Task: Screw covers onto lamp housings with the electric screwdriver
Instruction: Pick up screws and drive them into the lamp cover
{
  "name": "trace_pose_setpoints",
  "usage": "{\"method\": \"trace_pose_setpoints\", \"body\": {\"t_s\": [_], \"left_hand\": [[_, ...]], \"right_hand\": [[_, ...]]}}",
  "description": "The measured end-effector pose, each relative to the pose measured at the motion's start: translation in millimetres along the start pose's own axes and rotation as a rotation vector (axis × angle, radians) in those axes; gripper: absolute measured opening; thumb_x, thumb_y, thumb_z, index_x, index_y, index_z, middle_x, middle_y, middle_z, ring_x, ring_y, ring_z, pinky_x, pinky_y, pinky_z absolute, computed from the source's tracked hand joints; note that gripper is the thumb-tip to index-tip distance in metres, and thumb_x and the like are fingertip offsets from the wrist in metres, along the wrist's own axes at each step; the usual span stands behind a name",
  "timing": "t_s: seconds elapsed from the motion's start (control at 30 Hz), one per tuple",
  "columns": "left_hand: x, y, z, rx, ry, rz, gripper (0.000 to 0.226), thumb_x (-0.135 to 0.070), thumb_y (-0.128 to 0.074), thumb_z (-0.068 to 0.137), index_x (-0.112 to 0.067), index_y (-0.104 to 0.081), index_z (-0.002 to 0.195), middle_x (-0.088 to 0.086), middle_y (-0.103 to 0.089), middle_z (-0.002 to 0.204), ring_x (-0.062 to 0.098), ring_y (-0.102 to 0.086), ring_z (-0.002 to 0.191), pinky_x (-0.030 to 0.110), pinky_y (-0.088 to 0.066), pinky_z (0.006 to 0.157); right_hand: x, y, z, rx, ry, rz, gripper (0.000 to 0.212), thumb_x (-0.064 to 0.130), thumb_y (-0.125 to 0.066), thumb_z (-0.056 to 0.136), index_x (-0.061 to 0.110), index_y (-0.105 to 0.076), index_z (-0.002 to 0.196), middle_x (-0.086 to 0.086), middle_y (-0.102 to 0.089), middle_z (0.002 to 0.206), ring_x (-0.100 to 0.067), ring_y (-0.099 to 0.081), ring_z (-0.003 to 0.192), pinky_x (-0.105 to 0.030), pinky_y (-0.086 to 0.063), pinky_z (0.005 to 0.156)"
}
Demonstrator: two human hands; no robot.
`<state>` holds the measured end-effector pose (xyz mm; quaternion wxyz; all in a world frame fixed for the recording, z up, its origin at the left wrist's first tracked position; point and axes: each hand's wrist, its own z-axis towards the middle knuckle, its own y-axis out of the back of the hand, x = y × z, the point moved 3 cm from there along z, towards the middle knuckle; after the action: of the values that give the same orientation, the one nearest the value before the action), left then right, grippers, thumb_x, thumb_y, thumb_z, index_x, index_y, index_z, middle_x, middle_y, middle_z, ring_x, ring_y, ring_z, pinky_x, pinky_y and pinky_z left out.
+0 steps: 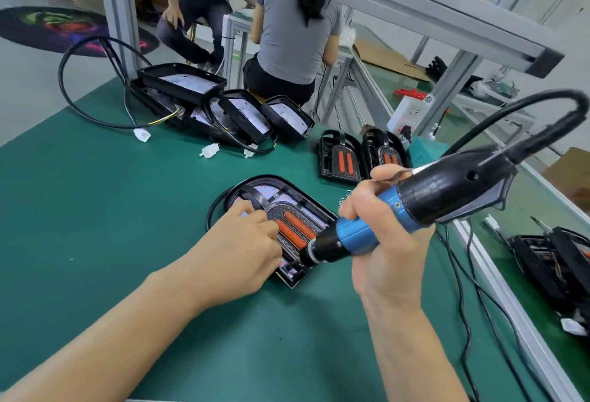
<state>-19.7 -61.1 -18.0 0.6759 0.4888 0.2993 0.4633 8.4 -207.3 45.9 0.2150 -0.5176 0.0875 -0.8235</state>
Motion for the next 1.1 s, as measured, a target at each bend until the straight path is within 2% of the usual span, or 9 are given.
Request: {"method": "trace_pose_setpoints", "body": {"t_s": [0.07, 0.2, 0.37, 0.57, 0.7, 0.77, 0.87, 1.0, 1.1], "left_hand": [[1.3, -1.8, -1.6, -0.026, 0.005, 0.008, 0.034, -0.035, -0.047, 0.087, -0.025, -0.067, 0.062, -0.008, -0.055, 0.064, 0.018, -0.053, 0.064, 0.036, -0.046, 0.080], [2.3, -3.0, -4.0, -0.094, 0.017, -0.033, 0.051, -0.037, -0.026, 0.089, -0.025, -0.069, 0.066, -0.009, -0.058, 0.068, 0.017, -0.055, 0.066, 0.030, -0.029, 0.079], [2.5, -4.7, -5.7, -0.091, 0.037, -0.054, 0.041, -0.037, -0.038, 0.091, -0.025, -0.070, 0.068, -0.010, -0.060, 0.071, 0.016, -0.056, 0.067, 0.026, -0.027, 0.079], [2.1, -3.4, -3.5, -0.113, 0.052, -0.032, 0.025, -0.029, -0.053, 0.085, -0.025, -0.068, 0.065, -0.009, -0.058, 0.064, 0.017, -0.056, 0.061, 0.026, -0.028, 0.077], [2.1, -3.4, -3.9, -0.130, 0.082, -0.091, 0.021, -0.029, -0.056, 0.083, -0.026, -0.070, 0.067, -0.009, -0.059, 0.064, 0.016, -0.056, 0.059, 0.028, -0.030, 0.081], [3.1, -3.6, -3.8, -0.125, 0.093, -0.108, 0.020, -0.030, -0.056, 0.083, -0.026, -0.070, 0.069, -0.010, -0.060, 0.066, 0.015, -0.056, 0.060, 0.027, -0.029, 0.081], [3.8, -6.5, -5.1, -0.112, 0.098, -0.120, 0.022, -0.032, -0.054, 0.084, -0.025, -0.070, 0.069, -0.010, -0.060, 0.067, 0.016, -0.057, 0.061, 0.026, -0.029, 0.083], [4.6, -7.4, -4.9, -0.136, 0.108, -0.123, 0.036, -0.041, -0.042, 0.086, -0.026, -0.068, 0.068, -0.011, -0.058, 0.065, 0.015, -0.056, 0.061, 0.024, -0.027, 0.083], [4.6, -9.0, -4.7, -0.139, 0.096, -0.109, 0.039, -0.040, -0.038, 0.088, -0.026, -0.067, 0.066, -0.010, -0.057, 0.065, 0.015, -0.054, 0.060, 0.024, -0.028, 0.082]], "right_hand": [[-0.3, -2.7, 0.4, 0.008, -0.006, -0.002, 0.026, 0.005, -0.068, 0.063, 0.020, -0.059, 0.083, 0.000, -0.051, 0.061, -0.019, -0.046, 0.055, -0.026, -0.046, 0.057], [-0.3, -3.1, 1.1, 0.018, -0.013, -0.024, 0.031, -0.006, -0.059, 0.071, 0.024, -0.060, 0.077, 0.001, -0.051, 0.067, -0.018, -0.046, 0.056, -0.027, -0.045, 0.059], [0.2, -2.3, -0.5, -0.004, -0.012, -0.043, 0.025, -0.006, -0.059, 0.071, 0.018, -0.058, 0.077, 0.000, -0.055, 0.075, -0.018, -0.047, 0.056, -0.028, -0.046, 0.059], [0.7, -1.7, 0.1, 0.002, -0.011, -0.088, 0.026, -0.005, -0.061, 0.071, 0.021, -0.059, 0.071, -0.003, -0.052, 0.071, -0.021, -0.046, 0.059, -0.029, -0.045, 0.060], [0.3, -1.7, 0.1, 0.041, 0.004, -0.066, 0.029, -0.007, -0.060, 0.072, 0.018, -0.061, 0.085, -0.003, -0.058, 0.076, -0.021, -0.048, 0.060, -0.029, -0.046, 0.060], [0.3, -1.8, 0.0, 0.039, 0.039, -0.093, 0.030, -0.003, -0.066, 0.069, 0.020, -0.063, 0.088, -0.003, -0.063, 0.084, -0.019, -0.052, 0.058, -0.031, -0.047, 0.060], [0.2, -1.3, -0.9, 0.011, 0.067, -0.129, 0.019, 0.011, -0.068, 0.066, 0.025, -0.065, 0.078, -0.005, -0.065, 0.090, -0.019, -0.054, 0.056, -0.031, -0.047, 0.059], [-0.1, -2.4, -0.7, 0.009, 0.049, -0.105, 0.013, 0.010, -0.067, 0.066, 0.015, -0.060, 0.075, -0.012, -0.057, 0.083, -0.023, -0.051, 0.059, -0.032, -0.046, 0.059], [1.0, -3.8, 1.1, 0.048, 0.061, -0.122, 0.012, 0.010, -0.067, 0.066, 0.016, -0.058, 0.070, -0.013, -0.053, 0.078, -0.026, -0.048, 0.061, -0.035, -0.044, 0.060]]}}
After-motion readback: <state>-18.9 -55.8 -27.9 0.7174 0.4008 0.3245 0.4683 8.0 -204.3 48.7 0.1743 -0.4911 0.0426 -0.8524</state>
